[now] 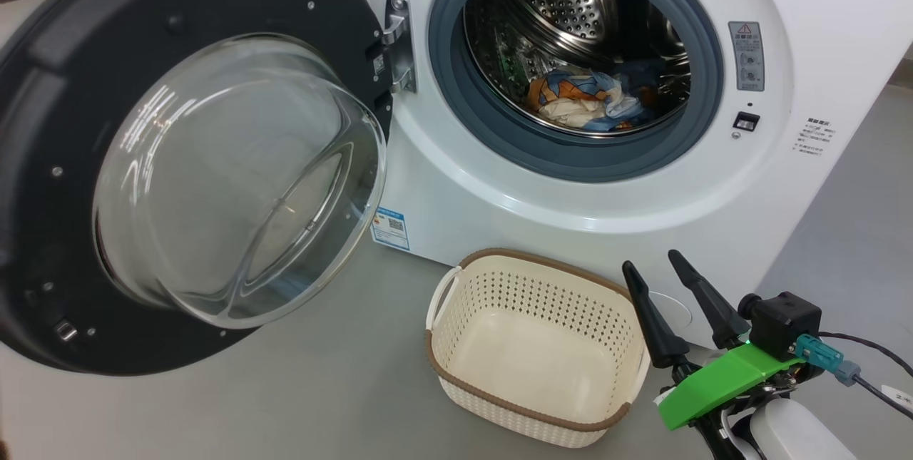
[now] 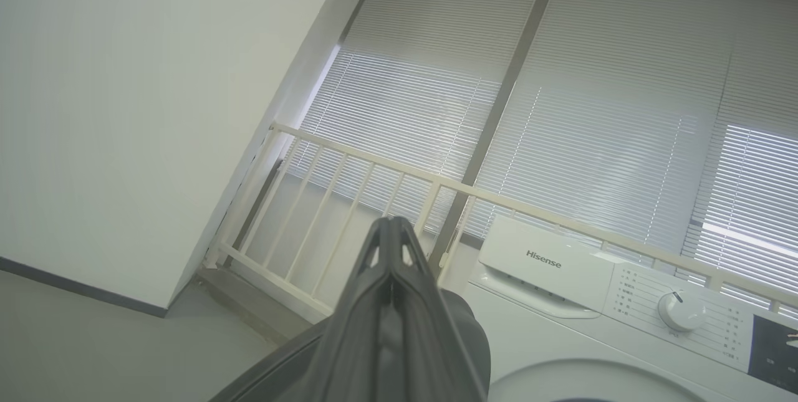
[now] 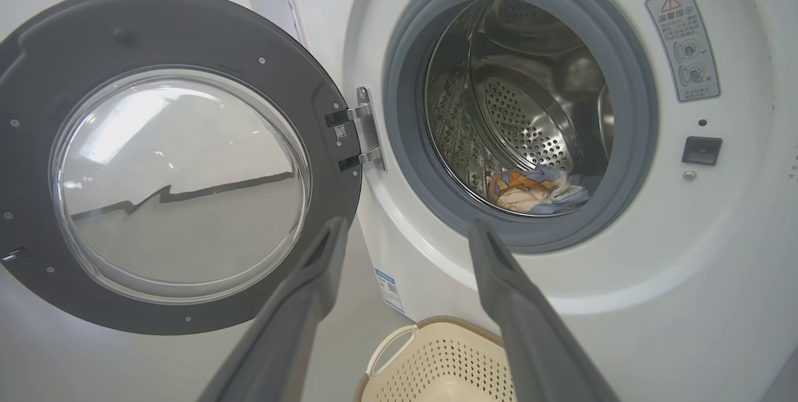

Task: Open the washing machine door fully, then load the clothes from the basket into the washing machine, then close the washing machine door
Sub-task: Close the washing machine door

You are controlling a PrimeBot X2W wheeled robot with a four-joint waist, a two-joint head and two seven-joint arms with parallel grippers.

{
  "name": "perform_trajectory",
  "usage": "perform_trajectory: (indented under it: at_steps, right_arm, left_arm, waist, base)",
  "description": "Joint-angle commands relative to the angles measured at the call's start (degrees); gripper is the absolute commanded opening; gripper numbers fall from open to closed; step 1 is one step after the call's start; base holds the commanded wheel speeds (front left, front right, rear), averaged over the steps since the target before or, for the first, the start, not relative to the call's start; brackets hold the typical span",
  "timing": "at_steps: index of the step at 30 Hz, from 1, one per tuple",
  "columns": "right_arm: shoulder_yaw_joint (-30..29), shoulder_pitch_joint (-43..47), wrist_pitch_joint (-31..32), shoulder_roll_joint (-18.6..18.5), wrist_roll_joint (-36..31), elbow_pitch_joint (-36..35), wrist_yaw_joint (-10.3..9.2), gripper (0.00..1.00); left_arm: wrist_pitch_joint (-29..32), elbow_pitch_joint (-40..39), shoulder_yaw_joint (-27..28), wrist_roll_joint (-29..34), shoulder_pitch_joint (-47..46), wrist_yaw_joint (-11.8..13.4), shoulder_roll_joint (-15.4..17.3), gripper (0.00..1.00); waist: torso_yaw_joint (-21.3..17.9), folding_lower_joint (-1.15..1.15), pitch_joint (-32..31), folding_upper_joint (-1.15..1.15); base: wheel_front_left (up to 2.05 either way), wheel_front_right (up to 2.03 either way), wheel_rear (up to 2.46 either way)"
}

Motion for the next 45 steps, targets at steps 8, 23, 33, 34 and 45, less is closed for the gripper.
perform_trajectory:
  at_steps: [8, 23, 33, 34, 45]
  right_arm:
    - [2.0, -1.6, -0.5, -1.6, -0.3, -0.9, 0.32, 1.00]
    - [3.0, -3.8, -0.5, -3.8, -0.8, -0.6, 0.32, 1.00]
    - [3.0, -4.6, -0.5, -4.7, -1.0, -0.2, 0.32, 1.00]
    - [3.0, -4.5, -0.5, -4.7, -1.0, -0.2, 0.32, 1.00]
    - [3.2, -4.4, -0.5, -4.5, -1.0, 0.2, 0.32, 1.00]
  left_arm:
    - [6.0, 13.5, 10.8, -19.5, -9.5, -0.3, 7.6, 0.00]
    - [15.0, 44.9, 20.1, -33.9, -16.8, -0.3, 16.4, 0.00]
    - [20.3, 55.7, 19.2, -35.1, -17.4, -0.3, 19.2, 0.00]
    - [21.1, 56.7, 19.1, -35.2, -17.5, -0.3, 19.4, 0.00]
    - [31.3, 59.4, 14.7, -34.1, -16.7, -0.3, 20.0, 0.00]
  waist:
    - [-2.8, 0.00, 2.1, 0.00]
    - [-6.7, 0.00, 5.6, 0.00]
    - [-7.8, 0.00, 6.5, 0.00]
    - [-7.8, 0.00, 6.5, 0.00]
    - [-7.5, 0.00, 5.7, 0.00]
  base:
    - [0.00, 0.00, 0.00]
    - [0.00, 0.00, 0.00]
    - [0.00, 0.00, 0.00]
    - [0.00, 0.00, 0.00]
    - [0.00, 0.00, 0.00]
